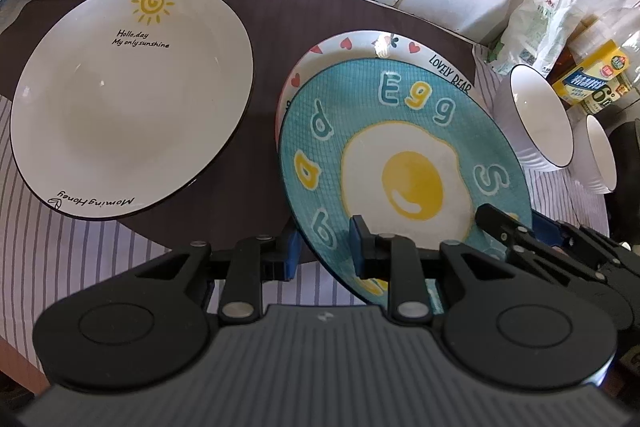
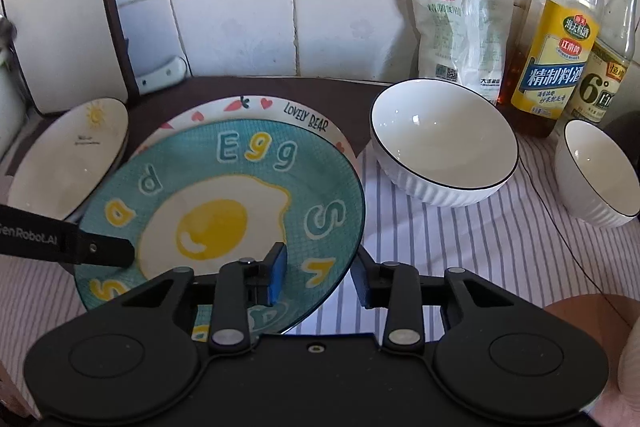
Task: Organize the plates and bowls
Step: 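Lower the Egg plate onto the Lovely Bear plate and open both grippers, then move both grippers to the white sun plate rim and close them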
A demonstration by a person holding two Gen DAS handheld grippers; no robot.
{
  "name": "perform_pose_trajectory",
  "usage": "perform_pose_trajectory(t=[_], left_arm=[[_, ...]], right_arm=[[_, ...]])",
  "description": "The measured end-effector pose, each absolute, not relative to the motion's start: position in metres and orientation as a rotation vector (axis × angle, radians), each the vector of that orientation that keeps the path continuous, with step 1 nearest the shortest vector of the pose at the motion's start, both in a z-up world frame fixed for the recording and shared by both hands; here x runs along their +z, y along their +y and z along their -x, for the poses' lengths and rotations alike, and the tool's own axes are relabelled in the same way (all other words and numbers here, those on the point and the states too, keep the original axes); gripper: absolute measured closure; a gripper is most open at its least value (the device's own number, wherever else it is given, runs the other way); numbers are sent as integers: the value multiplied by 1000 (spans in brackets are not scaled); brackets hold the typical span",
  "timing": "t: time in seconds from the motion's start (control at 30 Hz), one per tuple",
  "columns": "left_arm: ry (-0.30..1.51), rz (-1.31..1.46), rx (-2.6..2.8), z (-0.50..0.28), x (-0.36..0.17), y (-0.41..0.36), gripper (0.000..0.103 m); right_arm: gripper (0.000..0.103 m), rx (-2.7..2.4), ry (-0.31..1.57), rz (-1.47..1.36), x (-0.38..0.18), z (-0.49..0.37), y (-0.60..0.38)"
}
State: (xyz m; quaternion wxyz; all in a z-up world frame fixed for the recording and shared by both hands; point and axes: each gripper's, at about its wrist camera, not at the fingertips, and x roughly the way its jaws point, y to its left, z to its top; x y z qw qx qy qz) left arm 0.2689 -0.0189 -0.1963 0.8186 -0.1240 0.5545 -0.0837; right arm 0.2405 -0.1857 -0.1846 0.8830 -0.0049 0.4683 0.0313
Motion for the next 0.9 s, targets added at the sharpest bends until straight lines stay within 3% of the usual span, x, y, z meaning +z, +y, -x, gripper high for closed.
perform_pose_trajectory(t=[0.33, 0.67, 0.9], left_arm=[[1173, 264, -170, -261, -185, -14, 79], [1098, 243, -235, -220, -134, 15, 77], [1016, 192, -238, -184, -90, 46, 72]], right_arm=[[62, -6, 942, 69, -176, -243, -178], [61, 78, 850, -63, -104, -203, -182], [54, 235, 797, -100, -59, -164, -154]])
